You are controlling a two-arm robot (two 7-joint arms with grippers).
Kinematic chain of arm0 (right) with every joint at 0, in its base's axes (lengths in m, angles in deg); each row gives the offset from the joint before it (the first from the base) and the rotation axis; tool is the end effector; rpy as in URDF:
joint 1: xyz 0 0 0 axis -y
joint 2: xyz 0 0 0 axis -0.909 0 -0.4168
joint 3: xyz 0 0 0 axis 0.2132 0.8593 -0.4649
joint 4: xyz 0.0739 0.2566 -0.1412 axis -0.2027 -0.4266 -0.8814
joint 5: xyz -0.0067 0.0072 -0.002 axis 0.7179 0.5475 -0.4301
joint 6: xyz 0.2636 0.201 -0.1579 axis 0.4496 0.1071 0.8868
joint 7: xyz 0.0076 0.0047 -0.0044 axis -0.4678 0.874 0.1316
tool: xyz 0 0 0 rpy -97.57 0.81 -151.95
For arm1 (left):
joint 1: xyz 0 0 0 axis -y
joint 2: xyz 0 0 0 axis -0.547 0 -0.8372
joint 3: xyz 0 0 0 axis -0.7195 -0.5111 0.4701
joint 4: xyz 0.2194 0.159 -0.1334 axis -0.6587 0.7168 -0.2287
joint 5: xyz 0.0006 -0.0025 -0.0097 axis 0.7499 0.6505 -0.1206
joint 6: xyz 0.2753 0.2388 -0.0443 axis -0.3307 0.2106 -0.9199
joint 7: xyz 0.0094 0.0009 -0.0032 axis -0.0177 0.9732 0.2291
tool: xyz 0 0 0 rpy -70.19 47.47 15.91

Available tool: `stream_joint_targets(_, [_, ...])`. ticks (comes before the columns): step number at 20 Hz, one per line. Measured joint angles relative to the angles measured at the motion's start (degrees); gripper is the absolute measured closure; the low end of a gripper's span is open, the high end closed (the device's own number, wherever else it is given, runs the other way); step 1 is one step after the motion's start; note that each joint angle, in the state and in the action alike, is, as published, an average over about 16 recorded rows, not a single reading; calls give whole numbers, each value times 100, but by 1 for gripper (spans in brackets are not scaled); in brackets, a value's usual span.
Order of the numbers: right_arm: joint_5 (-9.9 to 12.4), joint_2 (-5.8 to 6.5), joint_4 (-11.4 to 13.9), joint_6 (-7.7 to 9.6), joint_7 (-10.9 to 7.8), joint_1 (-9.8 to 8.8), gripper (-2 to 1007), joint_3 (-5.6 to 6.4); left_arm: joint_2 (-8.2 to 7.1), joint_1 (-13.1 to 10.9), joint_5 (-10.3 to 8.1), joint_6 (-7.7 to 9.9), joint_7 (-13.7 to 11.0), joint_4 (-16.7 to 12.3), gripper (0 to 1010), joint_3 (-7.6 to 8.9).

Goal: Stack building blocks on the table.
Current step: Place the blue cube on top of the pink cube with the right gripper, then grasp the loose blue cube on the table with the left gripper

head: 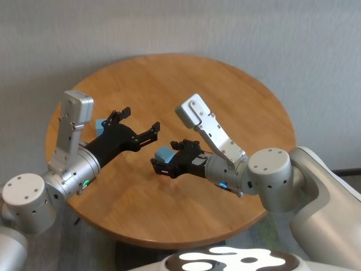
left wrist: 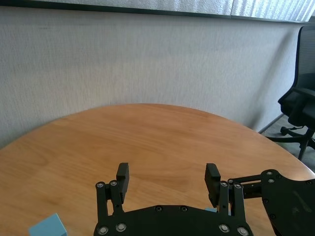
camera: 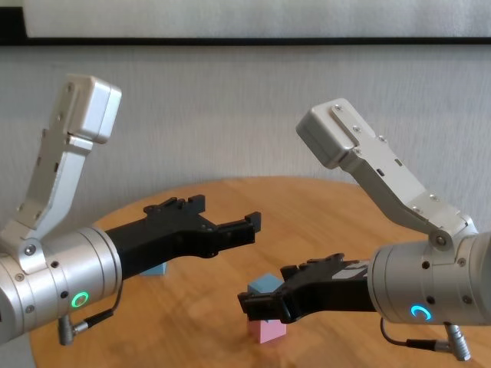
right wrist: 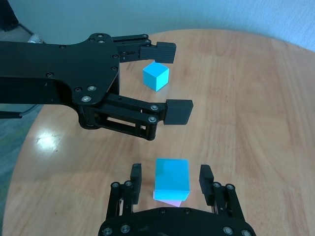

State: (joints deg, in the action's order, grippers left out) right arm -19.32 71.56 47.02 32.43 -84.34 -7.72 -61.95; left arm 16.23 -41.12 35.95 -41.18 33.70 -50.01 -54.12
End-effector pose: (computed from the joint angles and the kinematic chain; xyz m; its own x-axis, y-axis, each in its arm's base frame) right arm 0.4361 0.0979 -0.2870 0.6997 -0.7105 0.0752 0.6459 0.5840 -0.4917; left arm 0.4502 -0.0169 -0.3378 0.6497 0.7600 -0.0168 -0.7589 0.6497 0.0439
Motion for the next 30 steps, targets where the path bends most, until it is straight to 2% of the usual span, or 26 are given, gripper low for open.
stream_joint_targets(6, [35, 32, 40, -102, -41, -27, 136, 28, 0, 0, 0, 0, 0, 0, 10, 0])
stream_joint_targets(12, [107, 127, 135, -344, -106, -85, 29, 76, 0, 0, 0, 0, 0, 0, 10, 0])
stream_joint_targets(21, [245, 299, 263, -692, -153, -153, 0, 156, 0, 0, 0, 0, 0, 0, 10, 0])
stream_joint_targets(30, [372, 393, 274, -764, -76, -126, 0, 278, 0, 0, 0, 0, 0, 0, 10, 0])
